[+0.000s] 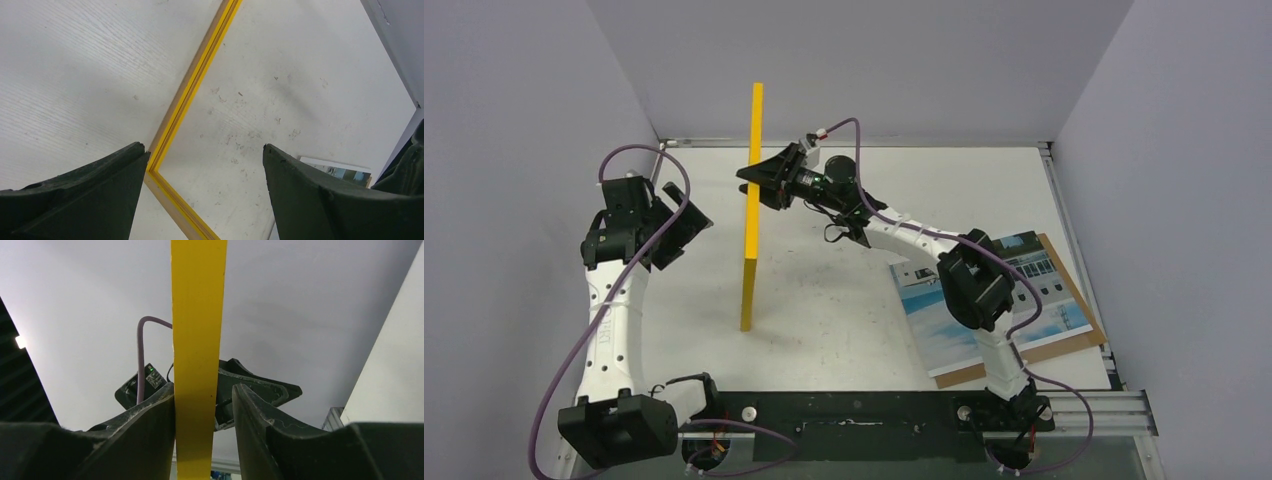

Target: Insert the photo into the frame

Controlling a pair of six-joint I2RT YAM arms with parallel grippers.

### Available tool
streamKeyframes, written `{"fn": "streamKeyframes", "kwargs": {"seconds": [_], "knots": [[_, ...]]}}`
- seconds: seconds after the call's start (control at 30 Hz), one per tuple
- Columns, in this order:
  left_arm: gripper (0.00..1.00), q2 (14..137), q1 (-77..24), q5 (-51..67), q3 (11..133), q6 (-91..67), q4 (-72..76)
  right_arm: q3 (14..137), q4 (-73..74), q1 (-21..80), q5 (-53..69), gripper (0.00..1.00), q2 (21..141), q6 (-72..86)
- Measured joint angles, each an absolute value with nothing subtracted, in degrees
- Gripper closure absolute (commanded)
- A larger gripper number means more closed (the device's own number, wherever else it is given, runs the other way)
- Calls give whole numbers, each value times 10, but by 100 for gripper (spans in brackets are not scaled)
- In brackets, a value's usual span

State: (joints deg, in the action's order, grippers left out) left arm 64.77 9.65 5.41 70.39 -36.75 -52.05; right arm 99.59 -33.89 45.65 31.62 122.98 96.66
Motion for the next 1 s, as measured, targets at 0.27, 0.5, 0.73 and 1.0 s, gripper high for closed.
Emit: {"fn": "streamKeyframes", "kwargs": {"seconds": [0.27,0.5,0.73,1.0], "knots": [[16,658,103,74,704,-358,-514,871,-345,397,351,52,1159,947],[16,677,103,94,704,-357,-498,794,-322,345,370,47,1153,913],[17,698,103,110,704,-356,-489,734,-255,304,392,42,1129,847],[17,720,103,130,695,-352,-465,750,-86,283,407,39,1134,698]]}}
